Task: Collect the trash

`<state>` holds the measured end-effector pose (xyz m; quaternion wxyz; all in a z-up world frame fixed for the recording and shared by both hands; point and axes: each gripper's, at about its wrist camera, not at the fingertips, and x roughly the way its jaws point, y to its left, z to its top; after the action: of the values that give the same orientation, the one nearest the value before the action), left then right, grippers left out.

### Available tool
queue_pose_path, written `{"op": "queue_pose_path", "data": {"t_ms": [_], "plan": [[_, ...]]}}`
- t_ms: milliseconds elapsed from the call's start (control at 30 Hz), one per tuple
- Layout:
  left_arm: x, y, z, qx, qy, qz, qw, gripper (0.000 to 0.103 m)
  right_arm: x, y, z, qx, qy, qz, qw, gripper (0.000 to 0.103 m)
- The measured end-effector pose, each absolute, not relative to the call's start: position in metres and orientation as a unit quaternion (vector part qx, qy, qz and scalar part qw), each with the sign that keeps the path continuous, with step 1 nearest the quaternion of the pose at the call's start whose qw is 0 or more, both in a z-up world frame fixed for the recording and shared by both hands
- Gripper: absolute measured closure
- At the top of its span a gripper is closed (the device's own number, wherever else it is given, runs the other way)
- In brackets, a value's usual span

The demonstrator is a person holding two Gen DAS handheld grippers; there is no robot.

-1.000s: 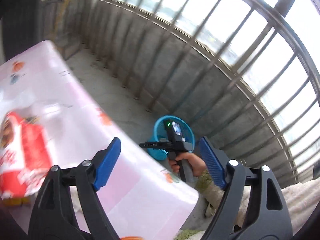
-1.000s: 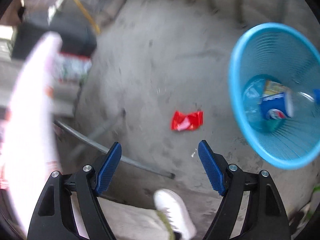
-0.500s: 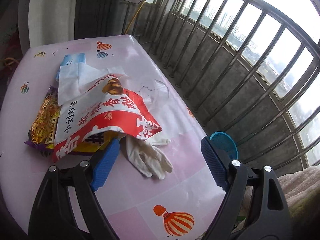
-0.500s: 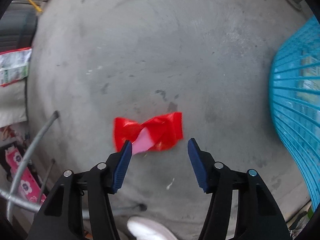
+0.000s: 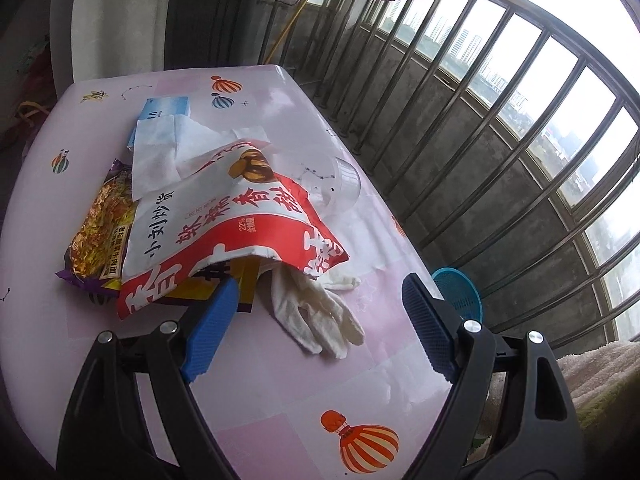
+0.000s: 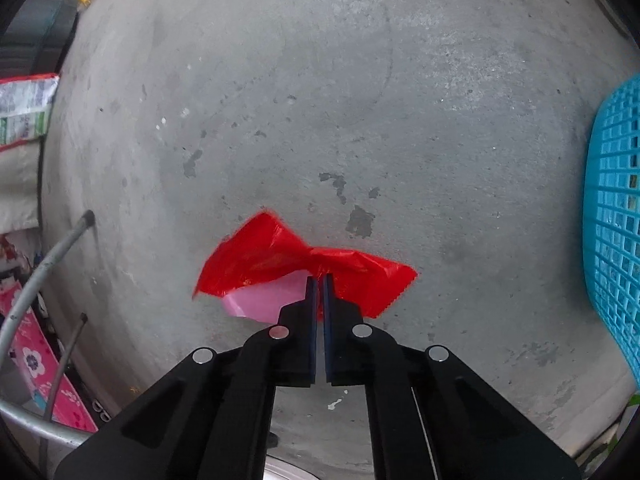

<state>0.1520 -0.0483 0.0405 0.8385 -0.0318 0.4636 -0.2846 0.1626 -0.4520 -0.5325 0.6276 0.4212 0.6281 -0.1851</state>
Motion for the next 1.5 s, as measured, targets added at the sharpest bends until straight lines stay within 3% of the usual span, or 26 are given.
{"op": "queue_pose_path", "data": {"t_ms": [100, 267, 467, 567, 700, 900, 933, 967, 1033, 1067, 1267, 1400, 1500], "plan": [[0.151, -0.046, 0.04, -0.034, 0.462, -0.285, 0.839, 0.024, 0.153, -0.46, -0.506, 0.465, 0.584, -0.172, 0.643, 0.102], [0.153, -0.044, 0.038, -0.041, 0.459, -0.29, 0.839, 0.024, 0.119, -0.469, -0.389, 0.519, 0.46, -0.125, 0.709, 0.102], [0.151, -0.046, 0.04, -0.051, 0.449, -0.309, 0.837, 0.024, 0.028, -0.507, -0.251, 0.52, 0.323, -0.174, 0.771, 0.102], [0.146, -0.047, 0.042, -0.056, 0.442, -0.323, 0.835, 0.024, -0.025, -0.532, -0.212, 0.494, 0.284, -0.242, 0.785, 0.102], [0.14, -0.043, 0.042, -0.063, 0.434, -0.331, 0.836, 0.024, -0.065, -0.557, -0.224, 0.522, 0.287, -0.289, 0.749, 0.102], [0.126, -0.028, 0.042, -0.06, 0.424, -0.32, 0.845, 0.024, -0.059, -0.578, -0.295, 0.497, 0.381, -0.38, 0.681, 0.099], [0.124, -0.023, 0.042, -0.06, 0.421, -0.316, 0.848, 0.024, -0.059, -0.579, -0.297, 0.491, 0.388, -0.391, 0.675, 0.093], [0.122, -0.016, 0.042, -0.06, 0.418, -0.31, 0.851, 0.024, -0.057, -0.579, -0.297, 0.481, 0.402, -0.41, 0.662, 0.074], [0.119, -0.007, 0.04, -0.061, 0.418, -0.299, 0.856, 0.024, -0.061, -0.579, -0.282, 0.47, 0.398, -0.438, 0.655, 0.051], [0.119, -0.003, 0.04, -0.062, 0.417, -0.294, 0.858, 0.024, -0.063, -0.575, -0.268, 0.461, 0.379, -0.448, 0.665, 0.045], [0.113, 0.034, 0.047, -0.083, 0.384, -0.277, 0.877, 0.024, -0.047, -0.545, -0.154, 0.395, 0.319, -0.443, 0.739, 0.041], [0.131, 0.068, 0.057, -0.114, 0.356, -0.264, 0.889, 0.024, -0.013, -0.501, -0.061, 0.361, 0.278, -0.36, 0.814, 0.04], [0.161, 0.097, 0.057, -0.157, 0.351, -0.252, 0.888, 0.024, 0.043, -0.441, -0.003, 0.337, 0.283, -0.231, 0.868, 0.033]]}}
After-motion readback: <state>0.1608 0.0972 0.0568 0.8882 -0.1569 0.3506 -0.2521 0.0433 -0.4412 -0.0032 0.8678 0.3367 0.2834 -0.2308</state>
